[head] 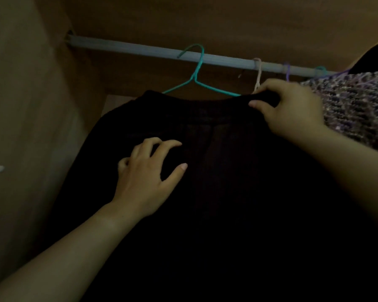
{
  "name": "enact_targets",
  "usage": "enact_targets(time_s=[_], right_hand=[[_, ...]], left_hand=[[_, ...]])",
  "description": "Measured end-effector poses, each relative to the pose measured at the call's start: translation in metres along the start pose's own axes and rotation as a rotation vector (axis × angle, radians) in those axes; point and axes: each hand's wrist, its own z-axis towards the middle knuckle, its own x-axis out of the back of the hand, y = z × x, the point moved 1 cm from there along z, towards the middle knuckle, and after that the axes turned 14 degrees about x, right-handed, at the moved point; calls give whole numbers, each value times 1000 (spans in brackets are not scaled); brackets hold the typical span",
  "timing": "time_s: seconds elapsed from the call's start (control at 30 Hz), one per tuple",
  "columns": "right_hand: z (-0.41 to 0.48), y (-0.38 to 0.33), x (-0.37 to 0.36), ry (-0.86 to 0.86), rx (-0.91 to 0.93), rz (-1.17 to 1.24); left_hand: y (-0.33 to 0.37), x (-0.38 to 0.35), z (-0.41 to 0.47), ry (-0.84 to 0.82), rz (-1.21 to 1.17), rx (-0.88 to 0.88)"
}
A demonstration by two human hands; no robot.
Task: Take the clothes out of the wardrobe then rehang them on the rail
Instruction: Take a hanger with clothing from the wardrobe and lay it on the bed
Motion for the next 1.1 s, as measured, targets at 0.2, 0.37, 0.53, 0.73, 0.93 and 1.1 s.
enact_targets(time_s=[0.2,0.37,0.53,0.73,0.93,1.1], right_hand=[[-78,-27,-3,-11,-32,143],[-135,-44,0,11,-2,234],[-191,-71,16,-31,-21,262],[-306,-125,54,-198,-87,321],[-396,-168,123,-313,-192,429],[-438,-193,188,-354,-325,527]], left_hand=[[-24,34,-29,195,21,37],[-58,49,-40,38,116,76],[-70,58,-94,-204,83,137],[-93,49,-218,-211,-81,196],[-75,76,-338,-280,-131,282],[-27,142,-399,-311,-41,337]])
